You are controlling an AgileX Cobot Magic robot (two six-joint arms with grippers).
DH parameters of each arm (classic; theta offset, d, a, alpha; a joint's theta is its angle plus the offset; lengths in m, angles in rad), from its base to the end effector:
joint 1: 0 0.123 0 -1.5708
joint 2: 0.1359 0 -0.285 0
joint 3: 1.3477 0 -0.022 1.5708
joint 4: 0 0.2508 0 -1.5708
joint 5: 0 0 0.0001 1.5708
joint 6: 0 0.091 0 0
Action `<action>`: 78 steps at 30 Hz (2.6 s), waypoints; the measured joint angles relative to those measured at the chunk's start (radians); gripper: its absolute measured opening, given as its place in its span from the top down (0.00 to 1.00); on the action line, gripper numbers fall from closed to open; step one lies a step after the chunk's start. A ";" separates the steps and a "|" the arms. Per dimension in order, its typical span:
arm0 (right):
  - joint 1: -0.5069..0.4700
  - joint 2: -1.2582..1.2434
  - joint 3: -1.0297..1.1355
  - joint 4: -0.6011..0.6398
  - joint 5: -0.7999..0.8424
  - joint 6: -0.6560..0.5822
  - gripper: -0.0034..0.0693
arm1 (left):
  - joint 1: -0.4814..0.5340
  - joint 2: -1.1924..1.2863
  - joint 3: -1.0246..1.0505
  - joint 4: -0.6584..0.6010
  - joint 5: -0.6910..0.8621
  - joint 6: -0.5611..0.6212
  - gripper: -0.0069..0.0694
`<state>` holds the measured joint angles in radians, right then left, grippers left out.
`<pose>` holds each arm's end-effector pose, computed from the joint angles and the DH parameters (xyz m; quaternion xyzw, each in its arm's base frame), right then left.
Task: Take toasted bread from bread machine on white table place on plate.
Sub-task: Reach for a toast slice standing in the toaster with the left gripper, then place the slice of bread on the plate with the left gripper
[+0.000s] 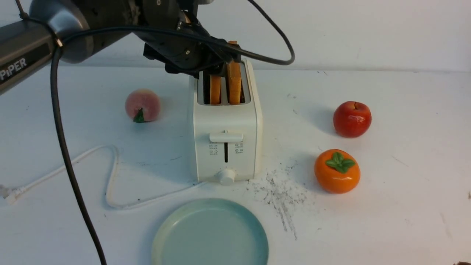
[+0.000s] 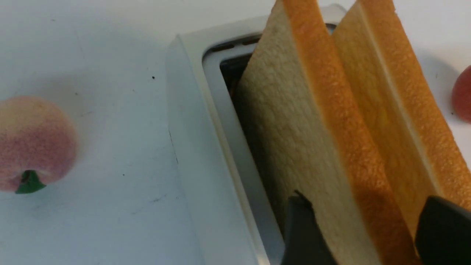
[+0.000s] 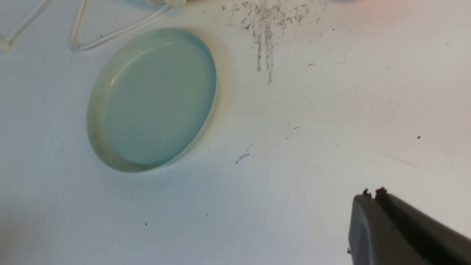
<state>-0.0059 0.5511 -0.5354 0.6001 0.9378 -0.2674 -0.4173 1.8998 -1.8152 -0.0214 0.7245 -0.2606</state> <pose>0.0864 0.0410 0.2870 -0.0357 0.8997 0.2364 0.3652 0.4079 -0.1822 0.3402 0.0670 0.9088 -0.1461 0.3851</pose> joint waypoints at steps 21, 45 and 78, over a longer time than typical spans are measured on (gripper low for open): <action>0.000 0.000 0.000 0.000 0.000 -0.001 0.91 | 0.000 -0.415 -0.003 0.013 0.080 -0.003 0.86; 0.000 0.000 0.000 0.000 0.000 -0.001 0.89 | 0.000 -0.521 0.527 -0.518 0.516 0.526 0.86; 0.000 0.000 0.000 0.003 0.010 -0.001 0.85 | 0.003 -0.233 0.559 -0.445 0.386 0.703 0.84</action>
<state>-0.0059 0.5511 -0.5354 0.6030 0.9476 -0.2683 -0.4146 1.6667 -1.2565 -0.4663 1.1107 0.4426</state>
